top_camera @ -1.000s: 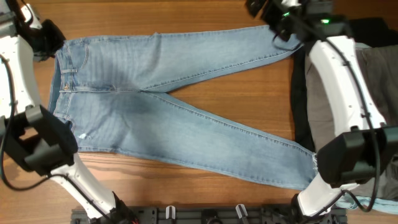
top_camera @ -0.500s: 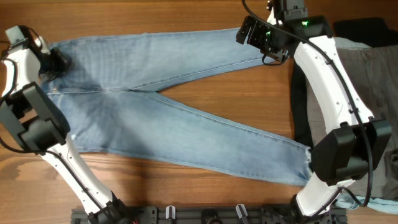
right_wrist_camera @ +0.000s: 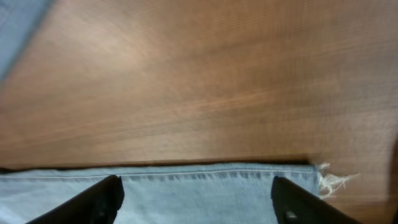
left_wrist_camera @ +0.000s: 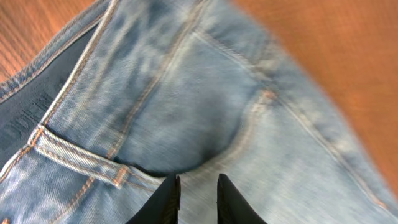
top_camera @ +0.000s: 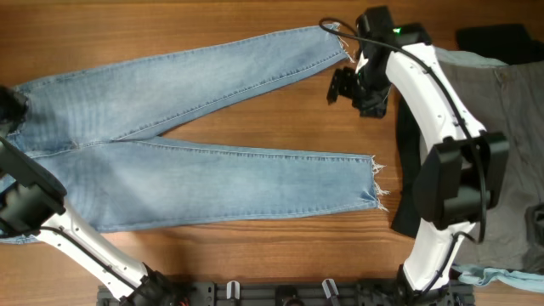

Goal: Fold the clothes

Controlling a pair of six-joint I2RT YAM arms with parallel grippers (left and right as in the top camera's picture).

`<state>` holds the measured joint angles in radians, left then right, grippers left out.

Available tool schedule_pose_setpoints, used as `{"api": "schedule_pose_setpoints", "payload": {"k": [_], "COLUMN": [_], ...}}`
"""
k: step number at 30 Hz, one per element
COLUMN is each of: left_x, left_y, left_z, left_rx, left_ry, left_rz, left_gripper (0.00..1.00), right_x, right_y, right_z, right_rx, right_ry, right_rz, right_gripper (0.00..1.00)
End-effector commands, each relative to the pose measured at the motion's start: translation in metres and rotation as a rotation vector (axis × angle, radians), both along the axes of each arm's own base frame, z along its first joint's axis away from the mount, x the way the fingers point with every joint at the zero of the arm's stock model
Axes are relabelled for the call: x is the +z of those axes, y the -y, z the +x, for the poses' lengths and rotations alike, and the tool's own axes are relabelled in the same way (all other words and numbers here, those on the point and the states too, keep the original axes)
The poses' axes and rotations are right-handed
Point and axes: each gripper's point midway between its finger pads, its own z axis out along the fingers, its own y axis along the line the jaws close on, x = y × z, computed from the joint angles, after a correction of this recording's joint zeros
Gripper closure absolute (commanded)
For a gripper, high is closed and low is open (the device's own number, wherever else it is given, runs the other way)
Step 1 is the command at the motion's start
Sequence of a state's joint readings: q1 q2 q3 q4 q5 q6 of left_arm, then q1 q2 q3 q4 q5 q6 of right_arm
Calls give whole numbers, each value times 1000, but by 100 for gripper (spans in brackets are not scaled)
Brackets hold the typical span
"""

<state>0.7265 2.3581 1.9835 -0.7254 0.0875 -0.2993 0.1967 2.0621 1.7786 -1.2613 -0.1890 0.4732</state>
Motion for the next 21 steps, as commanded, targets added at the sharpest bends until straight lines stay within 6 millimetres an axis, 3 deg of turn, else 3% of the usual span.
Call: {"api": "schedule_pose_setpoints", "payload": {"k": [1,3,5,6,7,10,12,16,21], "left_x": [84,99,108,115,127,169,188,176,168], "left_y": [17,40,64,73,79,85,81,72,39], "left_z": [13,13,10,6,2,-15,-49,-119,-189], "left_rx": [-137,-216,-281,-295,-300,-283,-208,60,255], "left_ry": [93,91,78,68,65,84,14,-113,-173], "left_rz": [95,78,45,40,46,104,145,-16,-105], "left_gripper": [69,71,93,96,96,95,92,96,96], "right_x": [-17,-16,-10,-4,3,21,39,53,32], "right_y": [-3,-14,-32,-43,-53,-61,-62,-44,-32], "right_z": [-18,-18,-20,-21,-24,-30,-34,-51,-92], "right_rx": [43,139,233,281,303,336,362,291,124], "right_ry": [-107,-91,-68,-54,-46,-12,40,46,-126], "right_rz": [9,85,199,273,329,344,279,17,-159], "right_gripper": [36,37,32,27,18,8,1,0,0]}}
